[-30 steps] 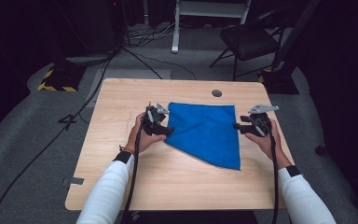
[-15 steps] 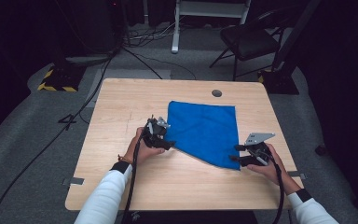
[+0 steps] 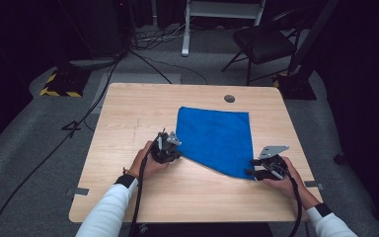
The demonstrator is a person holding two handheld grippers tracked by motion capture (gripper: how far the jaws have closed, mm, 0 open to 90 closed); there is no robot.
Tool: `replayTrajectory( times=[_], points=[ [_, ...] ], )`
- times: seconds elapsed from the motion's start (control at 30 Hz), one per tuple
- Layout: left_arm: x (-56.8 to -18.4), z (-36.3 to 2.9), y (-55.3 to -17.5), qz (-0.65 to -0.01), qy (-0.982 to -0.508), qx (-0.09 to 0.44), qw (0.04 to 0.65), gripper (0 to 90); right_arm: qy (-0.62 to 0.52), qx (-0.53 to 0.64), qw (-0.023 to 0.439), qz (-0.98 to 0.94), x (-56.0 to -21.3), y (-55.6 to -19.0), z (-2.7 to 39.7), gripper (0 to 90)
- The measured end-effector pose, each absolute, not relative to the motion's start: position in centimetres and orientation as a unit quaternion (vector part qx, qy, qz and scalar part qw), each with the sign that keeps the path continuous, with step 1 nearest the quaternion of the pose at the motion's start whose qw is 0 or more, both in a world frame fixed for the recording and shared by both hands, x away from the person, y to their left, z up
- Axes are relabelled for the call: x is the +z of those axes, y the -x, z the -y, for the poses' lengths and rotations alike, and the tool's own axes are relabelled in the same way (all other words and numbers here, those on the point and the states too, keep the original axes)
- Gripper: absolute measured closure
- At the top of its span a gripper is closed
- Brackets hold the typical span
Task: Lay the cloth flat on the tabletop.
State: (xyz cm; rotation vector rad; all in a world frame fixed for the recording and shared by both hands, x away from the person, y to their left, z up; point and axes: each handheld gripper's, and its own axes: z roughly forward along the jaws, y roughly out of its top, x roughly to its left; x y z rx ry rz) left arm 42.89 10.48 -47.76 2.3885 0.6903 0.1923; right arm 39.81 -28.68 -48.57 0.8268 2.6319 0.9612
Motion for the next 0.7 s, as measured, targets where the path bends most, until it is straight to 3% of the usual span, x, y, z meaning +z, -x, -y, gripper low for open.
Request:
replayTrajectory(
  times=[0.1,0.13,0.2,0.27,0.37,0.5,0.6,0.7],
  points=[
    [-47.7,-10.7,-42.2,-0.263,-0.906,0.077,0.323,89.4,-0.279,0.330,0.109,-0.895,-48.7,-39.5,29.0,54.0],
    [-47.6,-10.8,-42.2,-0.267,-0.904,0.079,0.325,85.2,-0.280,0.329,0.110,-0.895,-48.7,-39.4,29.1,54.4],
    [-47.7,-10.9,-42.5,-0.291,-0.895,0.093,0.324,65.8,-0.280,0.330,0.110,-0.895,-48.7,-39.4,29.2,54.4],
    [-47.9,-11.1,-43.0,-0.306,-0.888,0.089,0.331,56.0,-0.279,0.329,0.111,-0.895,-48.7,-39.4,29.2,54.3],
    [-48.4,-10.8,-43.7,-0.325,-0.888,0.090,0.312,34.0,-0.279,0.326,0.113,-0.896,-48.7,-39.4,29.1,54.0],
    [-48.8,-9.9,-44.1,-0.314,-0.890,0.107,0.312,29.9,-0.282,0.327,0.114,-0.895,-48.7,-39.6,29.4,52.8],
    [-48.9,-9.3,-44.6,-0.307,-0.894,0.107,0.308,35.2,-0.290,0.324,0.119,-0.892,-48.7,-39.8,29.7,52.0],
    [-48.8,-9.0,-45.0,-0.286,-0.898,0.114,0.315,57.6,-0.294,0.324,0.120,-0.891,-48.7,-40.0,30.0,51.1]
  ],
)
